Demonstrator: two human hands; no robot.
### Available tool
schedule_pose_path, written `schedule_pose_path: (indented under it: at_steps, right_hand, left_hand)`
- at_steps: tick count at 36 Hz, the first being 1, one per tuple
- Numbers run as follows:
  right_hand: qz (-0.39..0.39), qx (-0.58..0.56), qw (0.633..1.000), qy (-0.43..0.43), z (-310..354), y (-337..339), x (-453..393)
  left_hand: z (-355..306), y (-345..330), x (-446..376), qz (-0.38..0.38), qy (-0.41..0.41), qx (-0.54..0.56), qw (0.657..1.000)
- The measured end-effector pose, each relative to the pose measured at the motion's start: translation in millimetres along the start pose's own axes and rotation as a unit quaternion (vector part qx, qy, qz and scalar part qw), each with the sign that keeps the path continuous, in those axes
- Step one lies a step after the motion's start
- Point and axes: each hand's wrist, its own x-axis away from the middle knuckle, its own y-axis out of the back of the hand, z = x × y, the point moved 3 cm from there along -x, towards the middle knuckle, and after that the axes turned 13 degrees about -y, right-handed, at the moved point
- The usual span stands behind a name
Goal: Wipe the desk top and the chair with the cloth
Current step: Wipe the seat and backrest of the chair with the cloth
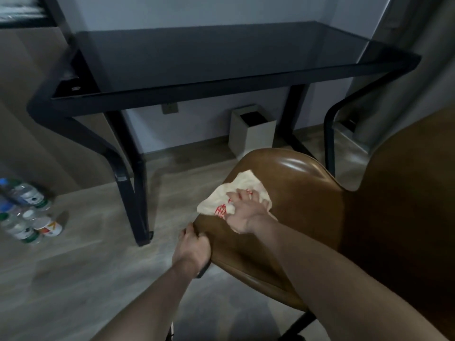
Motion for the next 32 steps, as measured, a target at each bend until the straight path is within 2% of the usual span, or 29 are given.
schedule_pose_path:
  at_steps: [4, 12, 15, 21, 25, 32]
  right_hand:
    - [0.017, -0.026, 0.999, 0.031, -6, -13, 45]
    - [0.018, -0.109, 0.993, -0.030, -53, -18, 134]
    - [0.006, -0.117, 0.992, -0.055, -78, -23, 160]
    - [-0.012, -0.096, 0.991, -0.088, -109, -39, 206]
    - [-0.022, -0.083, 0.991, -0.103, -102, -43, 209]
    - [-0.050, -0.145, 0.985, -0.084, -69, -34, 164]
  left_hand:
    - [0, 1, 4, -0.008, -0.008, 0.025, 1.000]
    - [5, 10, 40, 0.013, 0.025, 0.055, 0.998]
    - [6, 11, 58, 0.038, 0.060, 0.101, 0.992]
    - [-10, -14, 87, 0.086, 0.061, 0.206, 0.973]
    - [-20, -19, 89, 0.045, 0.068, 0.247, 0.966]
    - [-33, 1, 46, -0.033, 0.067, 0.256, 0.964]
